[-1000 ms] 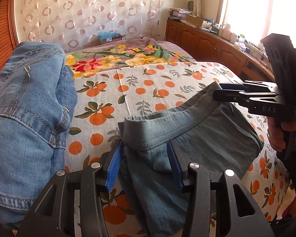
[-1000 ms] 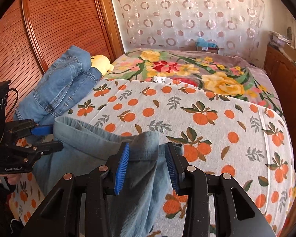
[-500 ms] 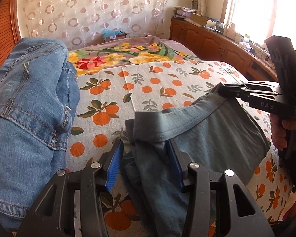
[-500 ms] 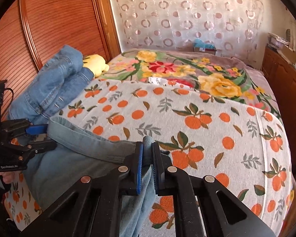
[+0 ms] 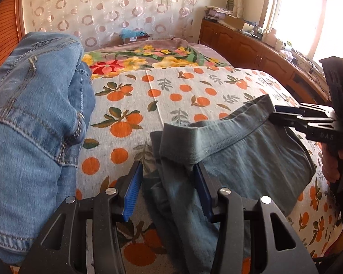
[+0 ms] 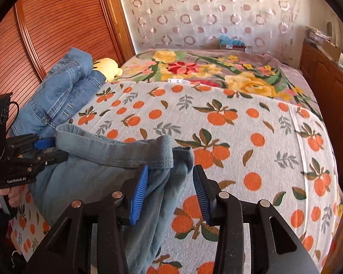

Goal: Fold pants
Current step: 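Hold the shorts' edge in the right tool while the left tool pinches beside it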

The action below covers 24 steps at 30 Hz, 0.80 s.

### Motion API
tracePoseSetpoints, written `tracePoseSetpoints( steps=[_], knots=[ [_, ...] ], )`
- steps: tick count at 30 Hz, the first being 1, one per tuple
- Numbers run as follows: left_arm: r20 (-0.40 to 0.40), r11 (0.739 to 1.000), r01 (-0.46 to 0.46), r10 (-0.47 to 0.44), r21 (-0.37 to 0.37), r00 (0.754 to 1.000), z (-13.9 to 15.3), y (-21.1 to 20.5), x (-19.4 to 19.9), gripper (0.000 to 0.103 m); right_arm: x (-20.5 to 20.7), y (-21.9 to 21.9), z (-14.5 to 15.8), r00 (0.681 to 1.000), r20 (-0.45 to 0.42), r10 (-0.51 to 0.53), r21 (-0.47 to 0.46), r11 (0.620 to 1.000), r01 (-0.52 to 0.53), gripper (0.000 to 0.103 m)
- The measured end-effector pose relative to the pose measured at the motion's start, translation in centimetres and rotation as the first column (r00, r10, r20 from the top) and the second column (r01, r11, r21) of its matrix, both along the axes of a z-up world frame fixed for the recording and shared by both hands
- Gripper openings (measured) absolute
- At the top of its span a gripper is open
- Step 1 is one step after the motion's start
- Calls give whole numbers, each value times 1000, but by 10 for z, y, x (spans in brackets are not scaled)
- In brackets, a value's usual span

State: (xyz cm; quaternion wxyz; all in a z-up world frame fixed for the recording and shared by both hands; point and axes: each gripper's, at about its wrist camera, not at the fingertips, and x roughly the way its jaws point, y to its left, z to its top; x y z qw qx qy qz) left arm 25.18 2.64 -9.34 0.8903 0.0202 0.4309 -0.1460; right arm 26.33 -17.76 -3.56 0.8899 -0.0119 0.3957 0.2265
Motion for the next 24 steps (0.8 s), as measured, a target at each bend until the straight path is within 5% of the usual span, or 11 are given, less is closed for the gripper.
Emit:
tracePoseSetpoints(
  steps=[13, 21, 24],
  knots=[
    [-17, 1000, -14, 14, -15, 1000, -6, 5, 2, 47, 5, -3, -10, 999, -44, 27, 62, 998, -25, 47],
    [-20, 1000, -18, 17, -16, 1000, -6, 5, 2, 47, 1, 3, -9, 997, -49, 66, 58, 996, -63, 12],
    [-19, 1000, -17, 17, -12, 1000, -4, 5, -1, 47, -8, 0, -3, 998, -9, 66, 50, 997, -66, 10]
  ],
)
